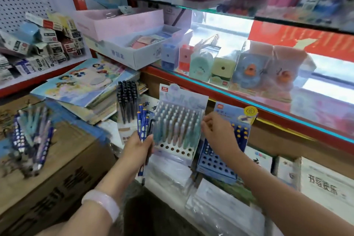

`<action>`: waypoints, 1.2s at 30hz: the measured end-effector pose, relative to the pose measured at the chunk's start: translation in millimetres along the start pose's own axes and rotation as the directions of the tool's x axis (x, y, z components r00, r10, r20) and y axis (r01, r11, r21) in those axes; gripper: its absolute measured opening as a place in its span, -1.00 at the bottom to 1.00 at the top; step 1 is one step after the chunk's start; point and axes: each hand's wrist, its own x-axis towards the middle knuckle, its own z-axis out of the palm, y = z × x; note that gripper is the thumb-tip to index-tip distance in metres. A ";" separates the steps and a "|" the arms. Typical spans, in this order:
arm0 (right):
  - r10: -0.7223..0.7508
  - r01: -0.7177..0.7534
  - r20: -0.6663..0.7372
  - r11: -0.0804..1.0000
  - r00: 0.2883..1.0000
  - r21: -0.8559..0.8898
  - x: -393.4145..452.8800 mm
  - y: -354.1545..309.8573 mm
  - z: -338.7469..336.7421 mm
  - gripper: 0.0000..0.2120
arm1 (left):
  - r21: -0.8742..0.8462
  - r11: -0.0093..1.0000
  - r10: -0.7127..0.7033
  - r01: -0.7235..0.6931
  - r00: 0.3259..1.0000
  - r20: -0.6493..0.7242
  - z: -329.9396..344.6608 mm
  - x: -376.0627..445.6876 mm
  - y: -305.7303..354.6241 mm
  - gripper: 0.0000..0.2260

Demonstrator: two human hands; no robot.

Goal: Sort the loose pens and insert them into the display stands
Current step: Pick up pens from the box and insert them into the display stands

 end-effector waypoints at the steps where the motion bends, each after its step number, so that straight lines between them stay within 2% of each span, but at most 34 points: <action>1: 0.014 -0.014 0.000 1.000 1.000 -0.010 -0.7 1.6 4.2 -0.89 | -0.021 1.000 -0.009 0.009 1.000 -0.005 -2.0 1.7 -0.8 -0.84; 10: 0.026 -0.025 0.024 0.999 0.999 -0.029 -4.0 11.6 29.9 -0.89 | -0.248 0.966 -0.084 0.074 0.996 -0.027 -5.2 4.1 8.3 -0.91; 15: 0.077 -0.065 0.105 0.992 0.991 -0.112 -9.1 20.3 42.6 -0.89 | -0.310 0.948 -0.069 0.068 0.998 0.005 -6.2 -2.0 14.7 -0.92; 21: 0.124 -0.106 0.130 0.985 0.984 -0.138 -7.8 21.6 44.4 -0.88 | -0.355 0.931 -0.088 0.087 0.996 0.015 -13.2 -6.5 15.9 -0.95; 23: 0.140 -0.113 0.158 0.979 0.977 -0.167 -5.9 21.5 41.9 -0.83 | -0.381 0.919 -0.098 0.098 0.995 0.019 -15.0 -8.2 16.6 -0.94; 27: 0.167 -0.092 0.258 0.955 0.952 -0.280 -0.6 8.1 29.2 -0.58 | -0.416 0.903 -0.107 0.108 0.994 0.025 -17.7 -10.9 16.9 -0.94; 29: 0.113 -0.064 0.303 0.984 0.946 -0.165 1.3 -12.8 23.8 -0.61 | -0.410 0.904 -0.110 0.121 0.993 0.051 -17.8 -12.7 16.6 -0.93; 31: 0.044 -0.086 0.362 0.991 0.931 0.101 0.7 -40.6 21.4 -0.74 | -0.394 0.910 -0.106 0.131 0.991 0.085 -17.0 -15.2 15.7 -0.93; 33: 0.004 -0.126 0.389 0.950 0.921 0.287 0.4 -64.8 22.3 -0.82 | -0.364 0.923 -0.092 0.127 0.989 0.112 -16.6 -18.1 15.6 -0.91; 36: 0.021 -0.198 0.428 0.906 0.904 0.375 2.6 -86.6 29.7 -0.81 | -0.339 0.934 -0.062 0.108 0.988 0.144 -18.6 -22.3 17.1 -0.89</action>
